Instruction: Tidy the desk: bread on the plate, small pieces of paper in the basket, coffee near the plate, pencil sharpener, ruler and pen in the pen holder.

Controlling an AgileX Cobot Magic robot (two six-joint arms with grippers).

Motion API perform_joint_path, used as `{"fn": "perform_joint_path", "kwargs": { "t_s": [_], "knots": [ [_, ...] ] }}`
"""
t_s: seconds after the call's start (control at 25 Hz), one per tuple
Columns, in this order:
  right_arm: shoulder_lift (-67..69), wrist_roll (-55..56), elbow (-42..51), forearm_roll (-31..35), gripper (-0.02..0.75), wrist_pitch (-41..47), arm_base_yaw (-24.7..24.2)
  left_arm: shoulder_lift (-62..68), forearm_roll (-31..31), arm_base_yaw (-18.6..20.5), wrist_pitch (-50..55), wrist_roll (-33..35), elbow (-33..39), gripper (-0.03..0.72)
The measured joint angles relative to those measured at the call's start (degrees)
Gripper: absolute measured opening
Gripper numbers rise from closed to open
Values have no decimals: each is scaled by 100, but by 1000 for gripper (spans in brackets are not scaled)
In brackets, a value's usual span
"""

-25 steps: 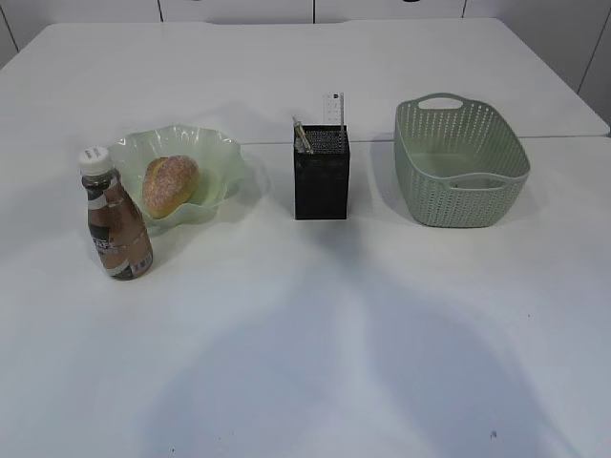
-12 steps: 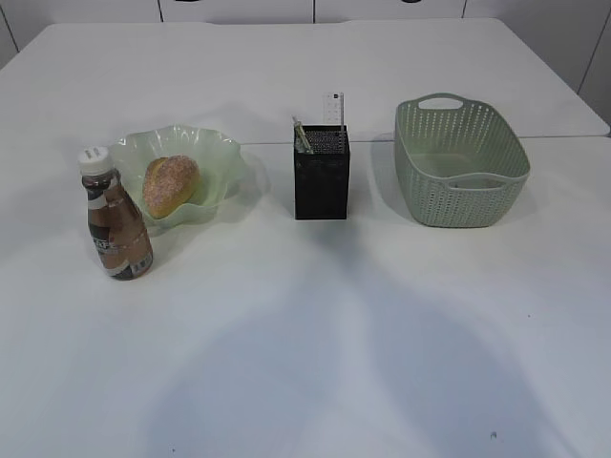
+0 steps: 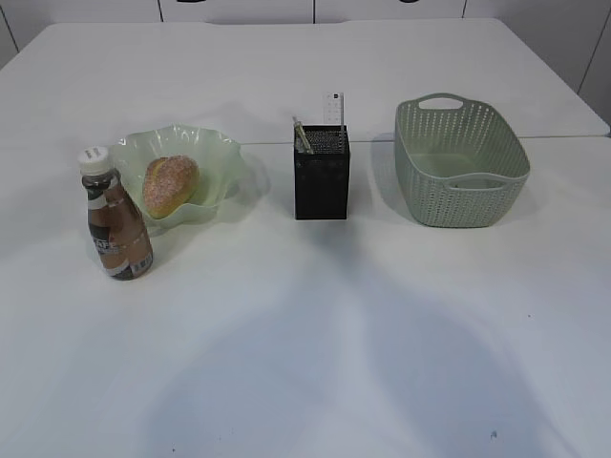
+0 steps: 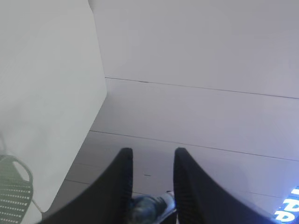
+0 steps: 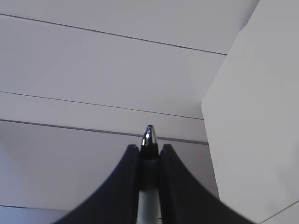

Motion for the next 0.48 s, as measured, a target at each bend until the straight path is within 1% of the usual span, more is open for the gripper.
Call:
{"fn": "perform_joint_path", "kwargs": {
  "t_s": [0.2,0.4,0.48],
  "knots": [
    [0,-12,0,0,101,0,0,0,0,0,83,0,0,202],
    [0,-12,0,35,101,0,0,0,-75,0,95,-36,-16,123],
    [0,11,0,75,101,14,0,0,-100,10,95,-60,-30,114]
  ]
}}
